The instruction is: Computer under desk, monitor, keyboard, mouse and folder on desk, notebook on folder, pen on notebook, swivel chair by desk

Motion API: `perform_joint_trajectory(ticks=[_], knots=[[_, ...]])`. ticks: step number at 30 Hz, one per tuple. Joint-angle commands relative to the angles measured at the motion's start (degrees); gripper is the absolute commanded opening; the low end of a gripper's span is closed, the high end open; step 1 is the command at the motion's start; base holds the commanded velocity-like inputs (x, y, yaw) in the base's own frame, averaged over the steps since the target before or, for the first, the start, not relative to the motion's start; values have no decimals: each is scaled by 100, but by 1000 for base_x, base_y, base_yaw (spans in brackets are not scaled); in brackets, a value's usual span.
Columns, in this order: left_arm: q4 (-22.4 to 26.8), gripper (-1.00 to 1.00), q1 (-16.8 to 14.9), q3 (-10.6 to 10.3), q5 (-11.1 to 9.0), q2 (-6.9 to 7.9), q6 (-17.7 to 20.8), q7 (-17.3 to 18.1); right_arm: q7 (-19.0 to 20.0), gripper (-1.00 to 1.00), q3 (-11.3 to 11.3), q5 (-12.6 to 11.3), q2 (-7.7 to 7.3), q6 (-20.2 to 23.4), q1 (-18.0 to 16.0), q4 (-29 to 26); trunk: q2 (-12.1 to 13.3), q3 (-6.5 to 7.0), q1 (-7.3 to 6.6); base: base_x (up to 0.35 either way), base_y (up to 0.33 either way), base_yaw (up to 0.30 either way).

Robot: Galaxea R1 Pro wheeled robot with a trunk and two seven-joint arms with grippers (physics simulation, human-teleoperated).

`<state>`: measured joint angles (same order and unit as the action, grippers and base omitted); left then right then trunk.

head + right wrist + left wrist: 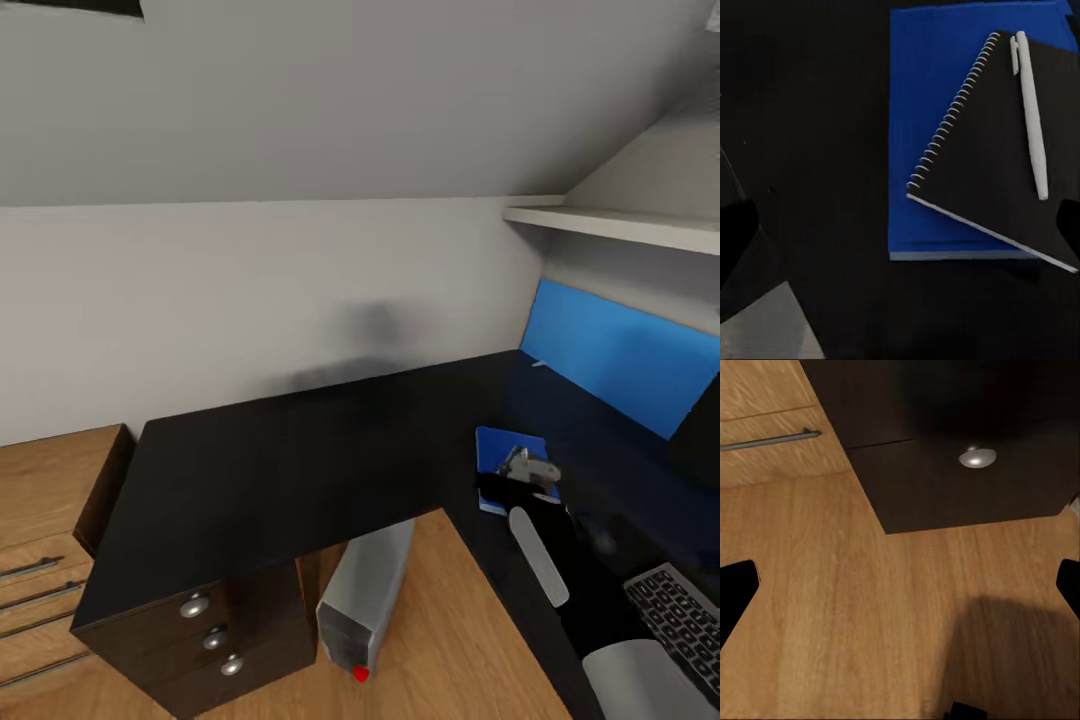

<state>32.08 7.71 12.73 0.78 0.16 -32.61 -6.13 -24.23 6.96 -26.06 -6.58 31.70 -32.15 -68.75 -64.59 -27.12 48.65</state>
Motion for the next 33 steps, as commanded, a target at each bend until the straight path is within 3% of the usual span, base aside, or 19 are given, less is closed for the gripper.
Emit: perform_joint_trajectory(ticks=[1,3,5,9,14,23,25,26,33], knots=[[4,100,2,-7,10,1,-4,-27,-119,100,276,-52,64,23,121,-208,-4,-5,-3,-333,0,0],[1,100,2,-7,10,1,-2,-32,-182,100,779,-57,151,19,251,-407,-4,-5,-3,-334,0,0],[1,100,2,-7,10,1,-1,-35,-197,100,1120,-61,215,13,295,-455,-4,-5,-3,-334,0,0],[0,100,2,-7,10,1,3,-36,-208,100,1415,-83,315,5,325,-476,-4,-5,-3,-334,0,0],[-162,100,2,-7,10,8,135,-50,-204,100,1602,-129,401,10,346,-569,-4,-5,-3,-334,0,0],[-242,100,2,9,-42,85,481,-79,-189,100,1639,-144,441,-4,349,-599,-4,-5,-3,-335,0,0],[-249,100,2,14,-115,114,735,-75,-189,100,1645,-145,449,-5,349,-584,-4,-5,-3,-335,0,70],[-253,100,1,12,-512,151,1255,-35,-195,100,1650,-139,532,-12,349,-557,-4,-5,-3,-335,0,236],[-251,100,-2,17,-714,215,1409,-16,-203,100,1660,-91,769,-60,349,-211,-4,-5,-3,-324,0,260]])
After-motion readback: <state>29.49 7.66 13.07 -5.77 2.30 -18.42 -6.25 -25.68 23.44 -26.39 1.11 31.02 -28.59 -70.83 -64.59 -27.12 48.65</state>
